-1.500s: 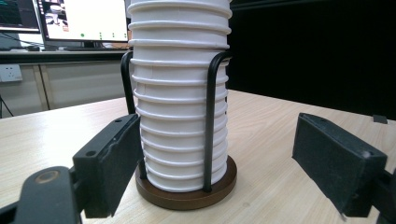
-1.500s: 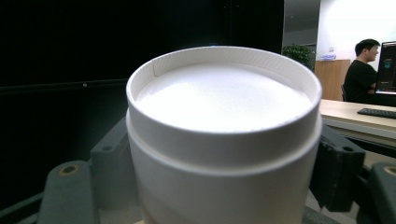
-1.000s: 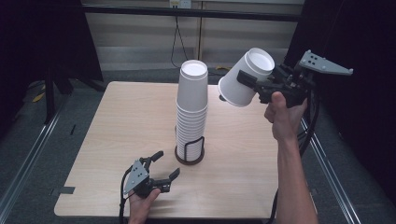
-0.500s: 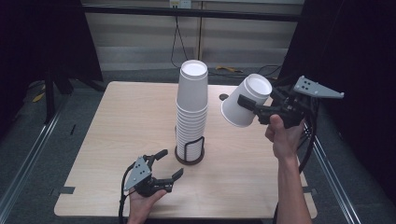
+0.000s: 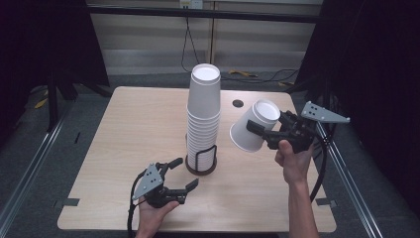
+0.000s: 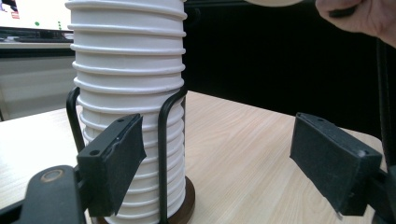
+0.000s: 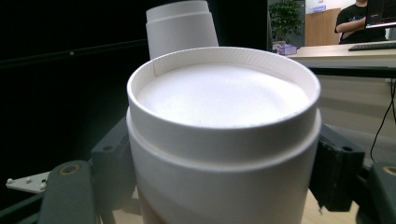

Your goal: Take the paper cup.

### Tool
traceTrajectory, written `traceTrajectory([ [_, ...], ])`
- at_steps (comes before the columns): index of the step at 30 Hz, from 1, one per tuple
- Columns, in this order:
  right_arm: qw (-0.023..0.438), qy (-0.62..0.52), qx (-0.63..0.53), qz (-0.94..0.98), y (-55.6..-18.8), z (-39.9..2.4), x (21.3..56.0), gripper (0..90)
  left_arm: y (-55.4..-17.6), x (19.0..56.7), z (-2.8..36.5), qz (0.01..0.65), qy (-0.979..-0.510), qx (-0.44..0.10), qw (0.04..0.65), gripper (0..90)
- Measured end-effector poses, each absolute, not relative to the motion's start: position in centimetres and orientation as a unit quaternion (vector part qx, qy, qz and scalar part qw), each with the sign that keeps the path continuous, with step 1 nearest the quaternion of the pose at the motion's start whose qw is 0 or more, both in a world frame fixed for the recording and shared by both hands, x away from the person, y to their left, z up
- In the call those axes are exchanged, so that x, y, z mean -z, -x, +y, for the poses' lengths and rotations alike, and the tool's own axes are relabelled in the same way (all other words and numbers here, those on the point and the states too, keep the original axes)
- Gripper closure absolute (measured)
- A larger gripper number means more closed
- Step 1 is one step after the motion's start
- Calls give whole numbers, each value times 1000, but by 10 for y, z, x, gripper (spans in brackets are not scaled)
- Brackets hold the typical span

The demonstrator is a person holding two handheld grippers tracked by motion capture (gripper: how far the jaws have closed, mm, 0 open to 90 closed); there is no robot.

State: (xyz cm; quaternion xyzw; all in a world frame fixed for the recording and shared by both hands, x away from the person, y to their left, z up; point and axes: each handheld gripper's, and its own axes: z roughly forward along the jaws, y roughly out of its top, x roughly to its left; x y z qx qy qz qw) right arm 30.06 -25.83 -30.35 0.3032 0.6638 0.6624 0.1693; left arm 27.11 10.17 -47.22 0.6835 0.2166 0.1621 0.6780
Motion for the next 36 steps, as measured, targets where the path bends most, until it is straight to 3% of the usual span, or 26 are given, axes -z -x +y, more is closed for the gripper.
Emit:
traceTrajectory([
  [36, 124, -303, -651, 685, -287, -233, 359, 234, -273, 450, 82, 165, -698, -138, 683, 157],
])
